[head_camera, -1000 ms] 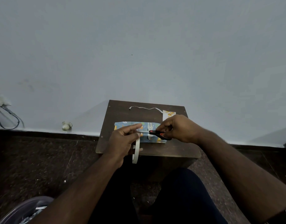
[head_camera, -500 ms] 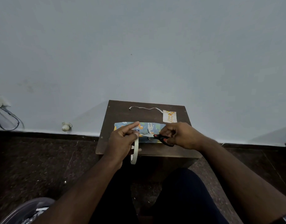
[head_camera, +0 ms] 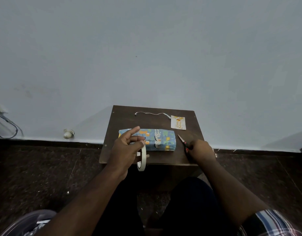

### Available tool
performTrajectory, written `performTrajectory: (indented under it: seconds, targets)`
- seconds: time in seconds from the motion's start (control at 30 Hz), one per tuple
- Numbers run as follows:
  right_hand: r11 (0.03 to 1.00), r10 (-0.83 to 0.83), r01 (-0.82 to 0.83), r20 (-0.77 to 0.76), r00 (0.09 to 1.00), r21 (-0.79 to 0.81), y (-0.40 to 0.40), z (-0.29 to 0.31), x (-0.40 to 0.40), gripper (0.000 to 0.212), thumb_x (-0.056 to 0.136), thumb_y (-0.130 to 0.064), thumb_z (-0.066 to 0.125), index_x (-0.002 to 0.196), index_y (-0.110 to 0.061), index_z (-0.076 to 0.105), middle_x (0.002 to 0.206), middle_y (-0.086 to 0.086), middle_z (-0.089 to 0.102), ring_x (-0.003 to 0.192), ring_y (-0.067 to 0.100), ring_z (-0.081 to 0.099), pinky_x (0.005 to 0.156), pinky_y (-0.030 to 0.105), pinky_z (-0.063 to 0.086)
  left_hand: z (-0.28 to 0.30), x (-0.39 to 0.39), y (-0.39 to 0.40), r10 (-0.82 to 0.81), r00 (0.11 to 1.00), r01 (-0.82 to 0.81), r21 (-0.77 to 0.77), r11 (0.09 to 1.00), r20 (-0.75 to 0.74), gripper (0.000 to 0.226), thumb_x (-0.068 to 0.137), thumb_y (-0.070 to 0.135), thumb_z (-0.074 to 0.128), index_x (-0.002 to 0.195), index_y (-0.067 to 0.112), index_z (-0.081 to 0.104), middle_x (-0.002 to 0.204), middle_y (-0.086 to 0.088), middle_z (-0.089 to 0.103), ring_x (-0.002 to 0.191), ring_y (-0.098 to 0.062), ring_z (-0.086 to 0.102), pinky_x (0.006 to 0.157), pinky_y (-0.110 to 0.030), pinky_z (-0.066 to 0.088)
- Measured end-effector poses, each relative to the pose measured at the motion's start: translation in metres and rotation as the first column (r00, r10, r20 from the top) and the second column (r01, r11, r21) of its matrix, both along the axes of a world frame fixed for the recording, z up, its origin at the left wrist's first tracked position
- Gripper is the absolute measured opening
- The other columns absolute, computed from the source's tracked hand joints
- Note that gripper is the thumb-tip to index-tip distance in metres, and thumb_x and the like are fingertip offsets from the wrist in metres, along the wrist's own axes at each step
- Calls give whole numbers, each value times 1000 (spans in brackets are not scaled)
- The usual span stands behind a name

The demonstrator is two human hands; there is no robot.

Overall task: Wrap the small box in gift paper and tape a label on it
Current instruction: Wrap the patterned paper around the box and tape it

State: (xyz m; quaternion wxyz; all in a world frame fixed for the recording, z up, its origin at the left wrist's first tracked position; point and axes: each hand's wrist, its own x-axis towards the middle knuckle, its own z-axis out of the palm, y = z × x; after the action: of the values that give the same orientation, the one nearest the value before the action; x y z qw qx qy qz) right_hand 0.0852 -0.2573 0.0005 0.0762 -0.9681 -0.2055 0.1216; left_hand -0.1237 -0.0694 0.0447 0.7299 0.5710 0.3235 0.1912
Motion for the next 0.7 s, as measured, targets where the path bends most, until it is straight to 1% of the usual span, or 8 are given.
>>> performTrajectory:
  seconds: [0.1, 0.17, 0.27, 0.33, 0.4, 0.47, 0.6, 0.7]
  targets:
    - [999, -22, 22, -6, 1000, 47, 3, 4, -3, 17, 90, -25, 64, 89, -11, 72, 87, 10, 68, 88, 31, 66, 65, 30, 47, 1, -1, 0, -17, 1000, 17, -6, 1000, 2, 50, 90, 4, 71, 131, 31, 63, 101, 3, 75, 96, -19, 70, 84, -53, 60]
    - [964, -77, 81, -24, 997, 252, 8, 16, -8, 15, 88, -24, 67, 75, -16, 67, 76, 1, 66, 76, 26, 67, 62, 32, 53, 1, -1, 0, -26, 1000, 26, -16, 1000, 13, 51, 90, 3, 71, 131, 32, 62, 103, 3, 75, 96, -18, 71, 84, -57, 59]
    - [784, 24, 24, -70, 997, 620, 30, 48, -38, 7, 84, -21, 74, 81, -25, 69, 76, -11, 68, 68, 6, 63, 63, 25, 51, 2, -1, 0, -33, 999, 34, -31, 999, 36, 54, 89, 2, 71, 135, 29, 60, 104, 1, 75, 95, -16, 71, 84, -58, 59]
    - [680, 211, -76, -95, 973, 730, 48, 67, -63, 12, 83, -19, 77, 89, -27, 71, 83, -11, 72, 68, -2, 62, 66, 17, 49, 2, -1, -1, -42, 998, 44, -29, 999, 44, 56, 89, 2, 71, 137, 28, 59, 103, 3, 75, 94, -17, 71, 81, -53, 61]
    - [663, 353, -213, -48, 934, 718, 61, 78, -83, 17, 85, -21, 77, 97, -30, 69, 97, -13, 73, 76, -2, 65, 69, 15, 51, 3, -2, -2, -65, 997, 65, -11, 998, 47, 58, 89, 4, 72, 139, 31, 57, 105, 5, 75, 92, -15, 70, 72, -41, 60]
    - [675, 412, -319, 19, 911, 665, 71, 80, -91, 19, 87, -25, 75, 104, -30, 69, 104, -16, 71, 86, 0, 66, 75, 20, 54, 4, -3, -3, -93, 994, 93, 5, 996, 54, 59, 91, 4, 70, 141, 32, 54, 108, 5, 74, 91, -13, 70, 70, -34, 57]
    - [661, 434, -410, 126, 892, 629, 76, 81, -95, 16, 89, -20, 73, 104, -23, 71, 98, -12, 72, 86, 4, 65, 77, 26, 54, 7, -3, -6, -97, 993, 96, 13, 995, 64, 60, 91, -1, 67, 140, 30, 54, 105, 4, 75, 81, -10, 69, 66, -31, 56]
    - [637, 438, -494, 249, 864, 592, 76, 78, -96, 11, 89, -22, 72, 100, -23, 71, 94, -12, 72, 82, 4, 64, 72, 24, 51, 8, -3, -6, -108, 992, 107, 21, 994, 65, 62, 91, -3, 67, 142, 29, 52, 108, 2, 74, 88, -17, 72, 69, -34, 58]
